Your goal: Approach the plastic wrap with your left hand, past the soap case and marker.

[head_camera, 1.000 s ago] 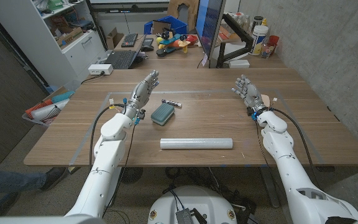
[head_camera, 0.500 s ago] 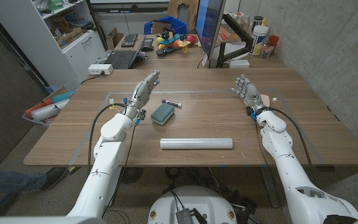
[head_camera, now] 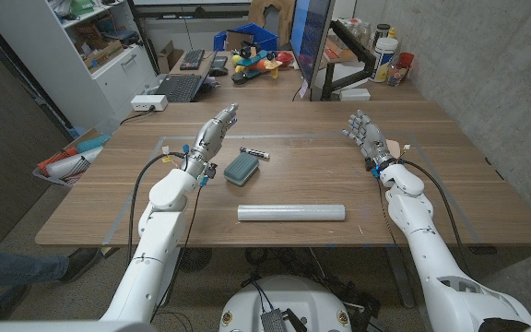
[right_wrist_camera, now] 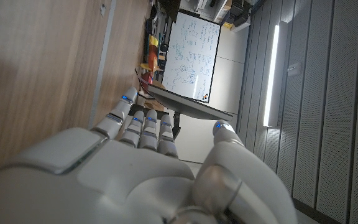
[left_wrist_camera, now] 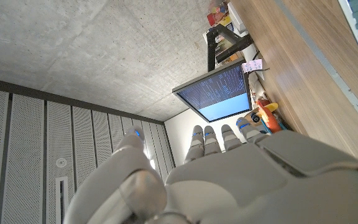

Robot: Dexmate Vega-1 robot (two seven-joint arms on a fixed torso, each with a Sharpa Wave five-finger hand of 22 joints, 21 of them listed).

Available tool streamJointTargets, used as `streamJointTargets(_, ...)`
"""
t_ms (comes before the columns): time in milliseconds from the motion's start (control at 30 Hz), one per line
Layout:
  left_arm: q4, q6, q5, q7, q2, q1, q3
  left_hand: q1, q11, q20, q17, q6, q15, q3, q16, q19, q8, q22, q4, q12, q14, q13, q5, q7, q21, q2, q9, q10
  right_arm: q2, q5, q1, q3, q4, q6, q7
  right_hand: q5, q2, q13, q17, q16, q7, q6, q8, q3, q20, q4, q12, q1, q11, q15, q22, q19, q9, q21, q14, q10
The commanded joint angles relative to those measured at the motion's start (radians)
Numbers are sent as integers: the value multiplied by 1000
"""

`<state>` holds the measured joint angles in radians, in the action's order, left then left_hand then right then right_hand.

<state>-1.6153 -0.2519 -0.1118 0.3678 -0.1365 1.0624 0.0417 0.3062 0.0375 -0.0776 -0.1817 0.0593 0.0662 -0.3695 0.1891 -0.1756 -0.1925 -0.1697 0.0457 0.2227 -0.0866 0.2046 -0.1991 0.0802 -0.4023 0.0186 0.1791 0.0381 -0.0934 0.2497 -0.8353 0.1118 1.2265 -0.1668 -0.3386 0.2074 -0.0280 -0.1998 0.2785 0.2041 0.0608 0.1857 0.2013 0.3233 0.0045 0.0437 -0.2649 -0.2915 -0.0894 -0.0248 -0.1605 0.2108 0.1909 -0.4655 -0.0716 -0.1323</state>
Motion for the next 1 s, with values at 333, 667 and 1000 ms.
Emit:
streamJointTargets(333, -10, -23, 13, 13, -11, 13, -9, 17, -5, -6, 0, 15, 0, -3, 5, -22, -5, -4, 13, 0, 4, -1, 5, 0, 10, 1, 2, -6, 11, -2, 2, 0, 0, -8, 20, 7, -3, -2, -4, 8, -3, 13, 2, 2, 0, 7, 7, 9, 1, 1, -6, 9, 1, 11, -9, -9)
streamJointTargets(667, -4, -34, 16, 26, -15, 9, -23, 19, -7, -6, 0, 19, -2, -3, 5, -20, -5, -5, 17, 0, 5, -1, 6, -2, 13, 1, 2, -8, 9, -3, 13, 0, -11, -9, 19, 7, -4, -1, -7, 9, -3, 13, 1, 1, 1, 8, 10, 11, 1, 0, -6, 11, 0, 16, -11, -11)
streamJointTargets(1000, -8, -30, 28, 36, -20, 10, -40, 22, -5, -7, 0, 19, -2, -4, 5, -18, -4, -5, 20, 0, 6, -2, 7, -1, 17, 2, 2, -8, 9, 0, 31, 4, -36, -19, 10, 7, -4, 0, -9, 9, -4, 13, 1, 1, 1, 8, 13, 13, 2, 0, -6, 12, 0, 21, -11, -14)
